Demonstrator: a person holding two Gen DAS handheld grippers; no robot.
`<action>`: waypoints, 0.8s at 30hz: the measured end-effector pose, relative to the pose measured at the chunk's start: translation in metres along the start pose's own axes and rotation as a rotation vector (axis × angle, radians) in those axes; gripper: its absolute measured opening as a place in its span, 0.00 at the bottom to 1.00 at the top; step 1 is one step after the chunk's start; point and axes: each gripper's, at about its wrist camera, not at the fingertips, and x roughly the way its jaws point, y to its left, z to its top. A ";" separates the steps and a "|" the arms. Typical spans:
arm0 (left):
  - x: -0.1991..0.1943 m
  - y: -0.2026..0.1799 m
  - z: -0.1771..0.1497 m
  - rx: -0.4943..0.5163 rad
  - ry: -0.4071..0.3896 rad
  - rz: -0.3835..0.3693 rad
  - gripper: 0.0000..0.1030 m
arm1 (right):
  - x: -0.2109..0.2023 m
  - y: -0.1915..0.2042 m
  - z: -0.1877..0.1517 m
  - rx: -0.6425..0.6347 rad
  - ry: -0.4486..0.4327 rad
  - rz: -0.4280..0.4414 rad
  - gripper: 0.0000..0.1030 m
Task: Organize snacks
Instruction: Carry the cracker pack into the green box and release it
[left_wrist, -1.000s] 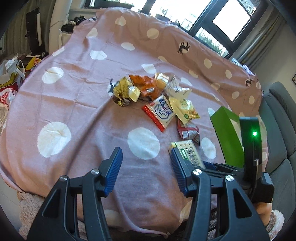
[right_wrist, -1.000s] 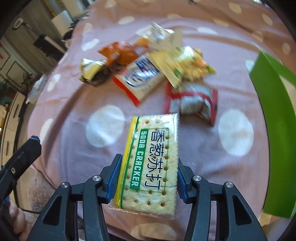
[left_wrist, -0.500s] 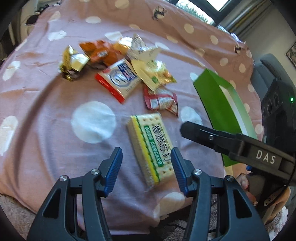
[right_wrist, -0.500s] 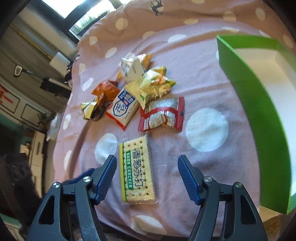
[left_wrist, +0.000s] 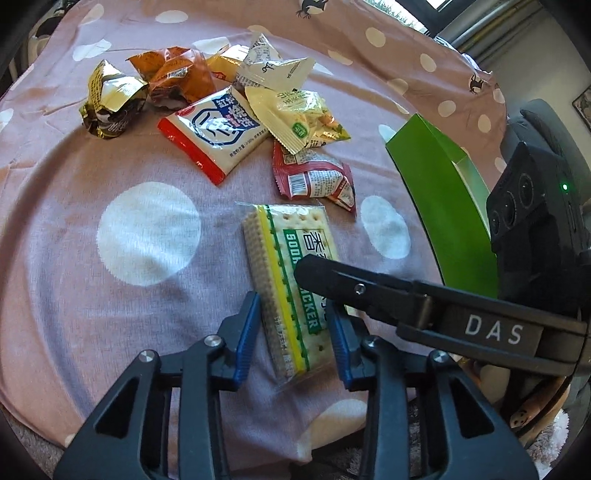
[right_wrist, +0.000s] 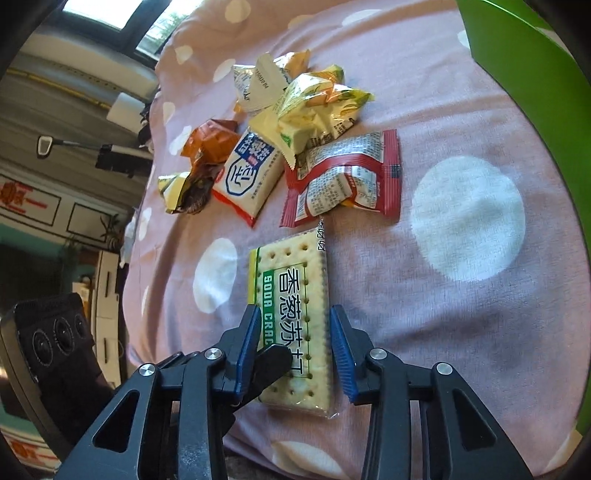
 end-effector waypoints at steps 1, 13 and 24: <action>-0.001 -0.001 0.000 -0.001 -0.004 -0.003 0.35 | -0.001 0.000 -0.001 -0.001 -0.006 -0.006 0.38; -0.050 -0.055 0.025 0.120 -0.141 -0.116 0.34 | -0.083 0.034 -0.001 -0.081 -0.230 -0.071 0.38; -0.061 -0.146 0.055 0.319 -0.191 -0.235 0.33 | -0.186 0.020 0.005 -0.078 -0.486 -0.157 0.38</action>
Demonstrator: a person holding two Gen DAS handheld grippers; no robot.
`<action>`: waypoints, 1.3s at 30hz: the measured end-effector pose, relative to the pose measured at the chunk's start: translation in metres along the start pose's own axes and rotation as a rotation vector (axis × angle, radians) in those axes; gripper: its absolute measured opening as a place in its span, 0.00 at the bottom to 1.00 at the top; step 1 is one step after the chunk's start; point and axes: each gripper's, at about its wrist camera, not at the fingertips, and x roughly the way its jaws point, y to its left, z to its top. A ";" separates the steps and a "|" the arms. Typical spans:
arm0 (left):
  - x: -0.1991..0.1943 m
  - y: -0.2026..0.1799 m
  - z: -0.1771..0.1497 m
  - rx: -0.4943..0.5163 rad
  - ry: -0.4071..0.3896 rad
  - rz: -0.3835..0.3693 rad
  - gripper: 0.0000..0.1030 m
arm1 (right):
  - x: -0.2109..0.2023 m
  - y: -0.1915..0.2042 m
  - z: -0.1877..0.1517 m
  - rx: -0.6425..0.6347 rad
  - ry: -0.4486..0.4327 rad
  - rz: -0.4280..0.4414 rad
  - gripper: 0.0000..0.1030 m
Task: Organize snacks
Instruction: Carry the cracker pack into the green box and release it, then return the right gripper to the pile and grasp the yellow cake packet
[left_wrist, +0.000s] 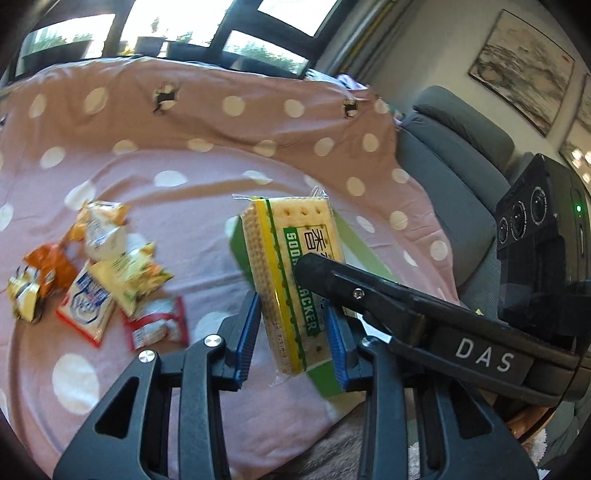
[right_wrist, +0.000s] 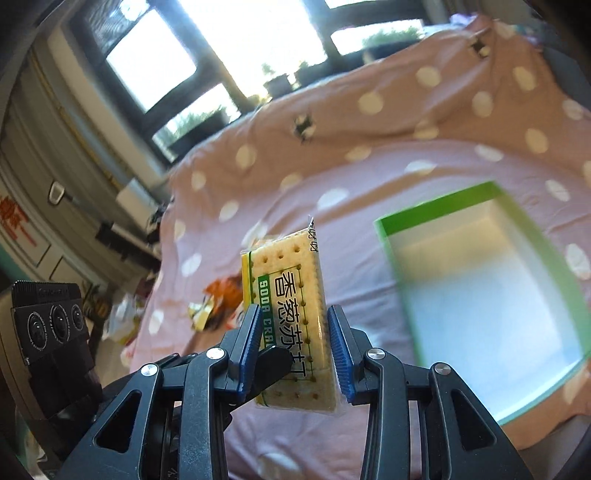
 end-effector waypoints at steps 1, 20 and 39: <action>0.005 -0.005 0.002 0.011 0.005 -0.008 0.33 | -0.005 -0.007 0.003 0.011 -0.013 -0.011 0.38; 0.137 -0.063 -0.002 0.056 0.256 -0.053 0.31 | -0.006 -0.147 -0.001 0.274 0.020 -0.126 0.38; 0.122 -0.047 -0.003 0.050 0.247 0.009 0.39 | 0.005 -0.151 -0.011 0.297 0.058 -0.215 0.63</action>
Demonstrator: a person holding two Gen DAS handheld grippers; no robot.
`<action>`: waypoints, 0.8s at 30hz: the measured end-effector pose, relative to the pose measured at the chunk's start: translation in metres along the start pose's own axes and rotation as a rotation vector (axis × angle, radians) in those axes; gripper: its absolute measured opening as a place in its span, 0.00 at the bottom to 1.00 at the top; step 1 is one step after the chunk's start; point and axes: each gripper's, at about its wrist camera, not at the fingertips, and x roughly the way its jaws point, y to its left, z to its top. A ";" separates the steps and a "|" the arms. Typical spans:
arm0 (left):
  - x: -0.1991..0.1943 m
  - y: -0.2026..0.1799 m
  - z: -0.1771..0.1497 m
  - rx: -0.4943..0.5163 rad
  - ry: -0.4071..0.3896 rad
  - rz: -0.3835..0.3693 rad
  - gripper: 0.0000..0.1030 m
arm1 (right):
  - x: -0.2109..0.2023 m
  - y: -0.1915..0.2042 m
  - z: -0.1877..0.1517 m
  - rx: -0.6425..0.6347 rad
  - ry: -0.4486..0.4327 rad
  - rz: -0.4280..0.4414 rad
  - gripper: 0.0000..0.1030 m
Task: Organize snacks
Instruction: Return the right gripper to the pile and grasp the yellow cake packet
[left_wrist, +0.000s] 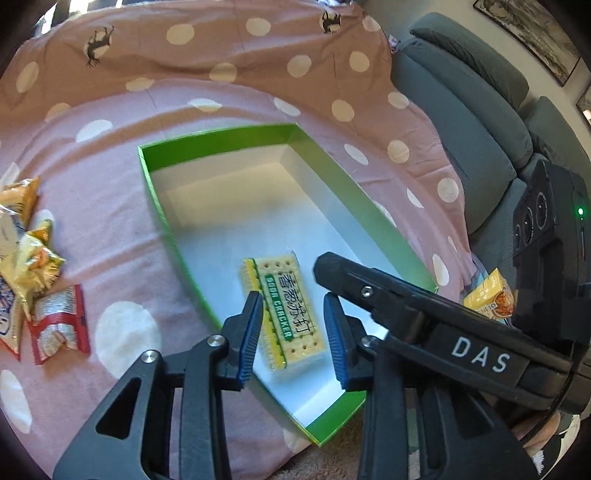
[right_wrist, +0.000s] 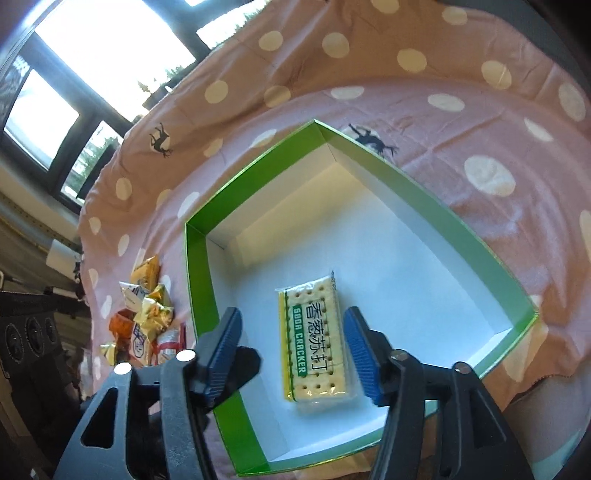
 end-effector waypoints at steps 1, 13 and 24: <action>-0.006 0.003 0.000 -0.001 -0.013 0.009 0.44 | -0.006 0.006 0.000 -0.018 -0.019 -0.011 0.66; -0.125 0.086 -0.019 -0.148 -0.250 0.192 0.86 | -0.042 0.092 -0.006 -0.228 -0.146 -0.051 0.86; -0.195 0.207 -0.088 -0.433 -0.339 0.409 0.93 | 0.006 0.201 -0.011 -0.415 -0.036 0.062 0.87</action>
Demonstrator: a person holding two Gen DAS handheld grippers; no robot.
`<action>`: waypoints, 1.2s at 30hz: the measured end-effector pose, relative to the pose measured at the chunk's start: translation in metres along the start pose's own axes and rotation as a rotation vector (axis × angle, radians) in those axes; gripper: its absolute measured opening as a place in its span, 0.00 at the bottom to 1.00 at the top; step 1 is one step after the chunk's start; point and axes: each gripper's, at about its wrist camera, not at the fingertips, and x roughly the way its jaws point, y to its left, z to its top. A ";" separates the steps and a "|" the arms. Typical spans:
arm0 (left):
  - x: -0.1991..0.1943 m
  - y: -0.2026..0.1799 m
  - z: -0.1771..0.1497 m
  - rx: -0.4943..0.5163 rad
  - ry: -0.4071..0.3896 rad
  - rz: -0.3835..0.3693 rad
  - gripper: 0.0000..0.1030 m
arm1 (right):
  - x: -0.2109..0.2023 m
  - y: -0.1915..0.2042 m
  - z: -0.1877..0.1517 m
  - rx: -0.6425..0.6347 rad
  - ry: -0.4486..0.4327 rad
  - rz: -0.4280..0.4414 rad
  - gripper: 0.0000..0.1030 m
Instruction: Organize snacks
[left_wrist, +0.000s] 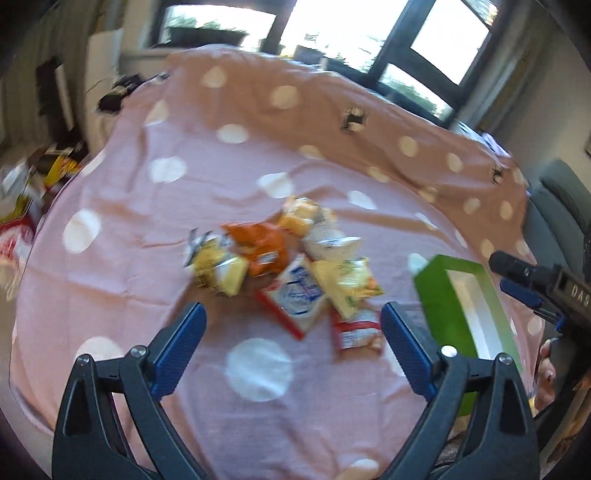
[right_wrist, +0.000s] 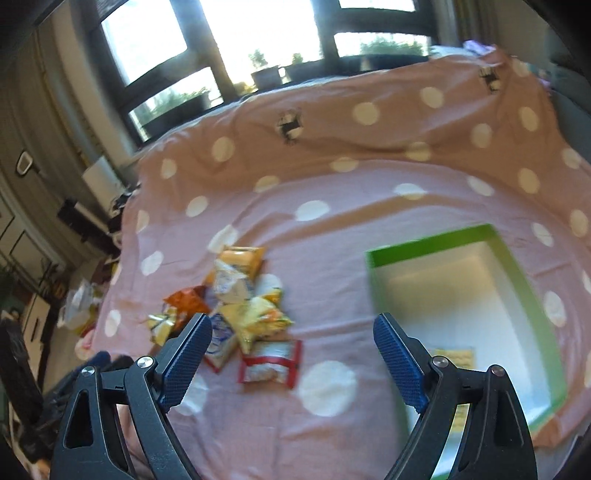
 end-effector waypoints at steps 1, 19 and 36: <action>0.001 0.009 -0.001 -0.021 0.002 0.013 0.93 | 0.010 0.007 0.004 -0.002 0.021 0.022 0.87; 0.031 0.076 -0.017 -0.128 0.074 0.062 0.93 | 0.250 0.089 0.073 0.112 0.367 -0.102 0.87; 0.037 0.076 -0.020 -0.122 0.095 0.045 0.93 | 0.290 0.099 0.064 0.002 0.404 -0.201 0.59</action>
